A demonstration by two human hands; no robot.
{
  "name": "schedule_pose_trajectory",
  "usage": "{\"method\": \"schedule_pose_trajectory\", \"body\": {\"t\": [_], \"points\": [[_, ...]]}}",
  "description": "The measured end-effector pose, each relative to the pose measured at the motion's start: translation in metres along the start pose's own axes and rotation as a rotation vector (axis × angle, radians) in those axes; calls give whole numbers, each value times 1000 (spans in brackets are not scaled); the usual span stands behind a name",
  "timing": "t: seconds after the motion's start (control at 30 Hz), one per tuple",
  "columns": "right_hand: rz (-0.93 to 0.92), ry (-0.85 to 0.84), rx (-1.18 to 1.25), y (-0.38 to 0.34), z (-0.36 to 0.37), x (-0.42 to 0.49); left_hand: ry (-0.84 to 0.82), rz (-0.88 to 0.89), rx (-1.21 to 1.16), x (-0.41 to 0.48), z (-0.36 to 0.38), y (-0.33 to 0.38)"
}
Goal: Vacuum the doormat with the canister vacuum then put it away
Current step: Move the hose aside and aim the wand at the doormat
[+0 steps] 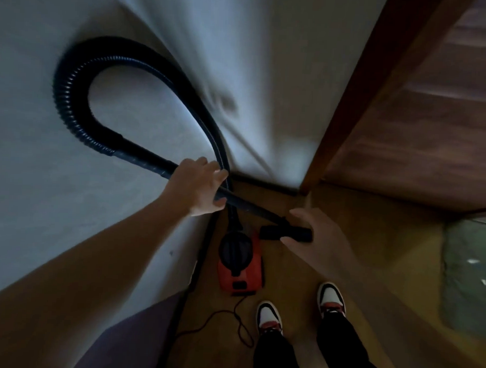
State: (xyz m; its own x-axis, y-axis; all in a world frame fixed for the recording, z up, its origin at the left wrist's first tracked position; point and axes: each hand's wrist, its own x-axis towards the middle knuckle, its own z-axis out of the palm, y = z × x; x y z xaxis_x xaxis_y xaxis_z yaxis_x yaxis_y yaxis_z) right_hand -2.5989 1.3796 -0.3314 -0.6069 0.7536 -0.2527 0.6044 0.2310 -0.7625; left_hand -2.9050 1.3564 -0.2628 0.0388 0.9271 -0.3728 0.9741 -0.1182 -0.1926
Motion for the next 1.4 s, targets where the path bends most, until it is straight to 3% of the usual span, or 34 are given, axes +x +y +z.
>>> {"method": "schedule_pose_trajectory", "body": {"t": [0.2,0.5,0.63,0.77,0.9,0.97,1.1,1.4], "points": [[35,91,61,6,32,4,-80,18,138,8,12,2],[81,111,78,5,65,2,-160,13,163,23,-1,-3],[66,119,81,3,68,2,-34,47,65,16,-26,-17],[19,143,95,-17,68,3,218,148,-122,-18,-58,-36],[-82,133,82,-57,66,17,359,96,-31,-61,-80,-65],[-139,128,89,-81,68,29,332,41,32,-81,-90,-78],[-219,126,120,-127,78,49,87,-30,186,-96,-101,-90],[-321,149,127,-168,93,72,77,44,458,-90,-110,-123]]}}
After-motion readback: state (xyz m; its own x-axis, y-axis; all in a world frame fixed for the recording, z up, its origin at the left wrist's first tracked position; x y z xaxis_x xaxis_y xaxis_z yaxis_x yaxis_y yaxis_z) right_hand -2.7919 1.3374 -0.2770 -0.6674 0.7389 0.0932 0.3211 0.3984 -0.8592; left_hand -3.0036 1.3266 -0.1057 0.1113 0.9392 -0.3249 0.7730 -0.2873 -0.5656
